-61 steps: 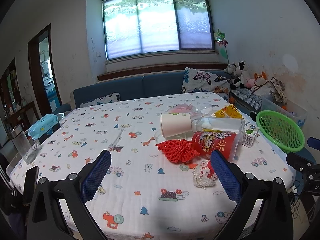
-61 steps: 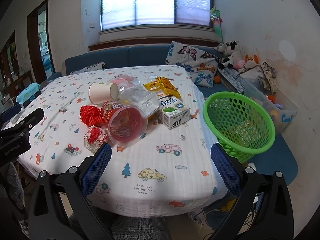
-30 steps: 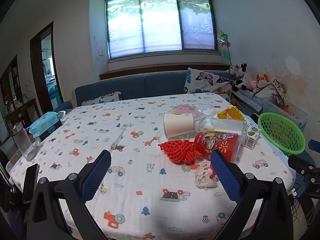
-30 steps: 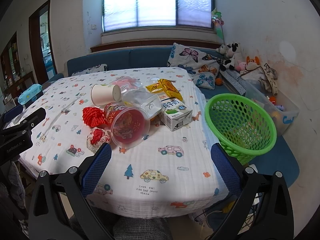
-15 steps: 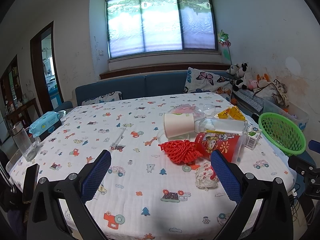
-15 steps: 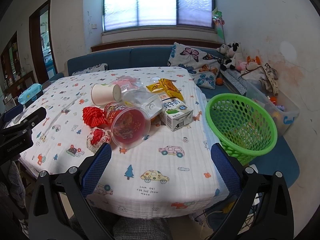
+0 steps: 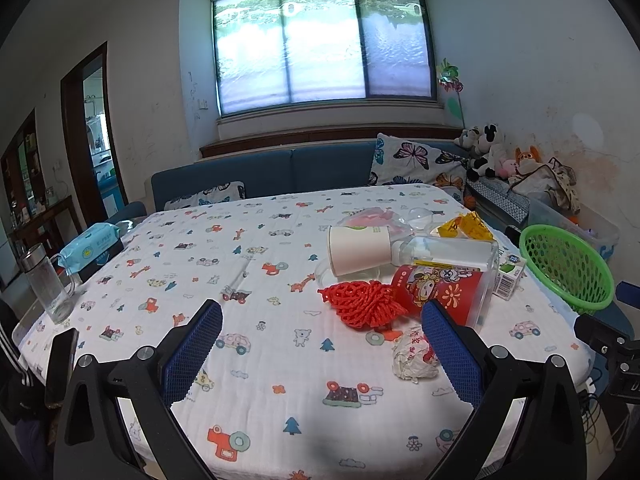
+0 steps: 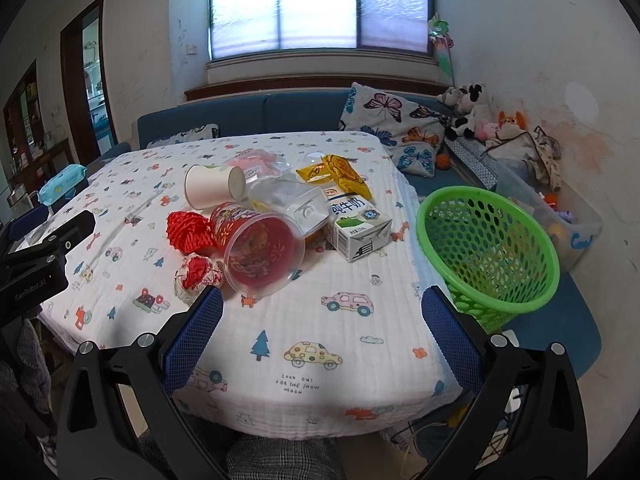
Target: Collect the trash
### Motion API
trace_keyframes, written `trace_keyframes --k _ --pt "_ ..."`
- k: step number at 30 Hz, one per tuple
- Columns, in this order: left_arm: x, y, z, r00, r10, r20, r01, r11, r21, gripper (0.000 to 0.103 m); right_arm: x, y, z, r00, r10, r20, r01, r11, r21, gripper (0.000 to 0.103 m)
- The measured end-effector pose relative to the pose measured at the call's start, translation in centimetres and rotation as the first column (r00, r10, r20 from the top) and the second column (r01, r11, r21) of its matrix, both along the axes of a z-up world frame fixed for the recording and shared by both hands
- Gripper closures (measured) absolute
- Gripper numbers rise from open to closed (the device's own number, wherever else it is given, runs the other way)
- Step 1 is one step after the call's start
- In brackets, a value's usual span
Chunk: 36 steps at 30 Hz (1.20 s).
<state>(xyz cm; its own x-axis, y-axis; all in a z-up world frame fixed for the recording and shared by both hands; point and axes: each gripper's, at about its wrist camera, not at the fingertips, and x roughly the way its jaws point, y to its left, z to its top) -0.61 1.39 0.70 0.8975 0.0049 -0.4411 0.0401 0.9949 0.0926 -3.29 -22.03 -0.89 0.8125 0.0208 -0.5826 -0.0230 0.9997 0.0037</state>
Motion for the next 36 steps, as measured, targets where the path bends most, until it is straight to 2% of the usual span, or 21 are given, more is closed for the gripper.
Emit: trace_keyframes --k 19,32,36 --pt "2.5 0.2 -0.5 0.999 0.006 -0.038 -0.006 1.0 0.008 0.006 2.1 -0.2 -0.7 0.999 0.042 -0.018 -0.042 0.999 0.017 0.004" --pt "4.7 1.2 -1.2 0.997 0.01 -0.078 -0.011 1.0 -0.003 0.006 4.8 0.1 -1.1 0.988 0.142 -0.066 -0.139 0.989 0.051 0.005" --pt "5.5 1.6 -1.5 0.996 0.013 -0.093 -0.014 1.0 -0.006 0.006 5.7 0.5 -1.1 0.979 0.182 -0.089 -0.177 0.982 0.062 0.009"
